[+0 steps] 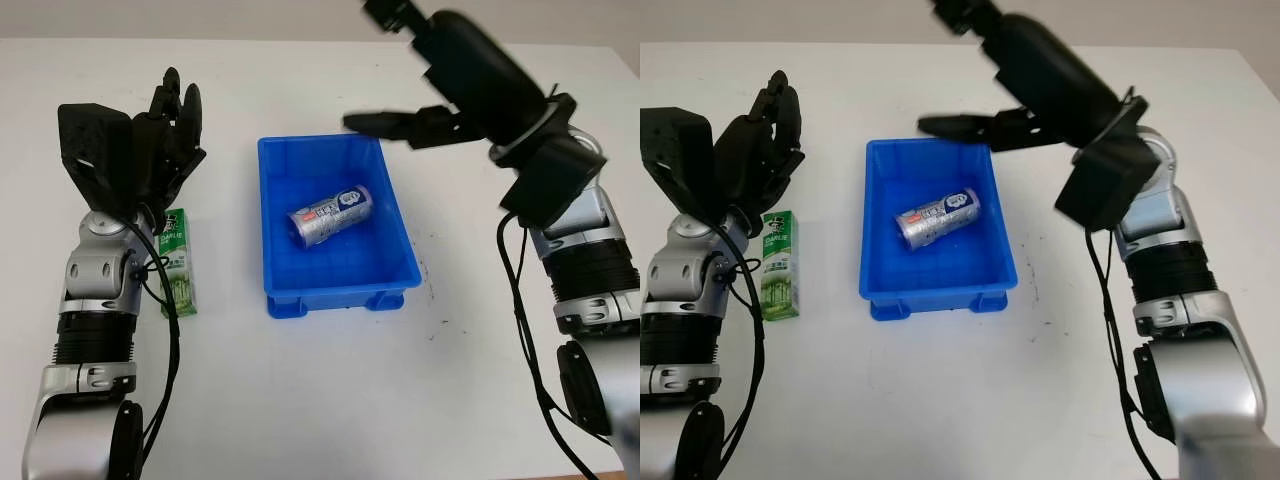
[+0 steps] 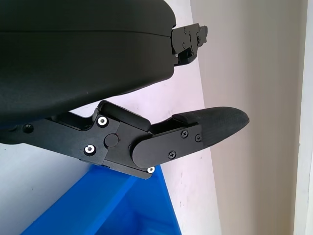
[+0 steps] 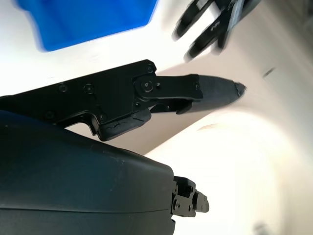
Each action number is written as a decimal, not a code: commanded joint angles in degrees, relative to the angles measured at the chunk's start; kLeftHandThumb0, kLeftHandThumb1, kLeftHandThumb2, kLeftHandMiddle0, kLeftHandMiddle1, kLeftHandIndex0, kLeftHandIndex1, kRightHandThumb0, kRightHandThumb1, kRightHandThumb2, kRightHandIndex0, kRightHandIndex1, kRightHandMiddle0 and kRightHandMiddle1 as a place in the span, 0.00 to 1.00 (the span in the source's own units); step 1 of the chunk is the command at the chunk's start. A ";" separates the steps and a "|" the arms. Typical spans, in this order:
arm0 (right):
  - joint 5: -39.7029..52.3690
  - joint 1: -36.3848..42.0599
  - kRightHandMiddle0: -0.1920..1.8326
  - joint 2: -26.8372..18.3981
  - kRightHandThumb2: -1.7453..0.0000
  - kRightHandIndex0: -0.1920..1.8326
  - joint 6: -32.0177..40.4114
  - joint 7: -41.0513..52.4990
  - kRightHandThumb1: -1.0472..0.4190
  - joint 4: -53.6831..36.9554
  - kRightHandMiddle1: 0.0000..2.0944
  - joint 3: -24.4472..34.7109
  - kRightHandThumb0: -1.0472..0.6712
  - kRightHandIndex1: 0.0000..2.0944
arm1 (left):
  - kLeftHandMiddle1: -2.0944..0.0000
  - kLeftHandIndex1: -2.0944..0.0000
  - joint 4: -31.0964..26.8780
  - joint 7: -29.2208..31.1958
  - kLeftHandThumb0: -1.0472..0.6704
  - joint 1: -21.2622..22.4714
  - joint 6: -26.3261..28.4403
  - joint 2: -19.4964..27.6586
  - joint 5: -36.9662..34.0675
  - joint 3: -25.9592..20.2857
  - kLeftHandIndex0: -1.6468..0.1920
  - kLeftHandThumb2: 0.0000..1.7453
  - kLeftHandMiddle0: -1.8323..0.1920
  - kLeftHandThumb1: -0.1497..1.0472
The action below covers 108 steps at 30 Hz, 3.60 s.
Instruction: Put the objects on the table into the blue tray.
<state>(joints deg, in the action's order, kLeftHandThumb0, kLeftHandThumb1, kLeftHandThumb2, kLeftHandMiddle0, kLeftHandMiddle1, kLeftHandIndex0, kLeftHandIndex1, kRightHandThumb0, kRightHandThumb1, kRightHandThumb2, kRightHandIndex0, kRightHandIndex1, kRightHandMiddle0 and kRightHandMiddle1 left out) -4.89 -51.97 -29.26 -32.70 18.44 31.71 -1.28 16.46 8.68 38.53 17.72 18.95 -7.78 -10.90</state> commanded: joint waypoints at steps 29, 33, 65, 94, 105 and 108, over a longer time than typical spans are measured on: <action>9.12 15.80 0.00 2.84 0.64 0.00 36.09 1.25 0.00 -4.69 0.00 8.00 0.24 0.00 | 0.97 0.97 -0.83 40.45 0.33 5.57 -10.45 23.45 -1.27 5.03 0.95 0.05 0.96 0.93; 9.36 15.50 0.00 3.18 0.64 0.00 35.48 1.39 0.00 -3.44 0.00 8.17 0.24 0.00 | 0.96 0.95 -10.26 46.68 0.32 4.81 -12.68 32.28 3.27 7.18 0.89 0.02 0.89 0.85; 8.35 11.98 0.00 4.53 0.64 0.00 32.40 2.40 0.00 3.56 0.00 7.27 0.24 0.00 | 0.97 0.96 -19.79 40.49 0.62 0.19 -63.67 52.13 38.12 15.64 0.74 0.05 0.78 0.98; 10.02 13.34 0.00 4.22 0.66 0.00 33.06 2.98 0.00 2.30 0.00 8.79 0.24 0.00 | 0.82 0.82 -3.96 3.62 0.60 -2.56 -84.22 46.55 66.00 21.81 0.57 0.03 0.60 0.95; 9.91 13.50 0.00 4.03 0.66 0.00 33.56 3.08 0.00 2.19 0.01 9.07 0.25 0.00 | 0.00 0.00 2.01 -20.04 0.40 0.34 -77.91 46.18 81.64 27.86 0.62 0.15 0.52 1.00; 9.99 13.43 0.00 4.00 0.66 0.00 34.23 3.13 0.00 1.90 0.01 9.16 0.25 0.00 | 0.00 0.00 3.50 -18.23 0.30 2.25 -75.34 46.52 80.91 28.54 0.58 0.21 0.42 1.00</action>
<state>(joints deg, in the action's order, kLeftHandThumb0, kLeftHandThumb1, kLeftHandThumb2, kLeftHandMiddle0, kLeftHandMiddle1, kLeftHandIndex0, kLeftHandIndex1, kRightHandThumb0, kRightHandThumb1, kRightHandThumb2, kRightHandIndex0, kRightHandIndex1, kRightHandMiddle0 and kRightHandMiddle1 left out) 4.97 -39.02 -24.65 1.25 21.52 34.65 7.55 19.42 -10.08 39.48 -58.65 65.31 73.12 16.95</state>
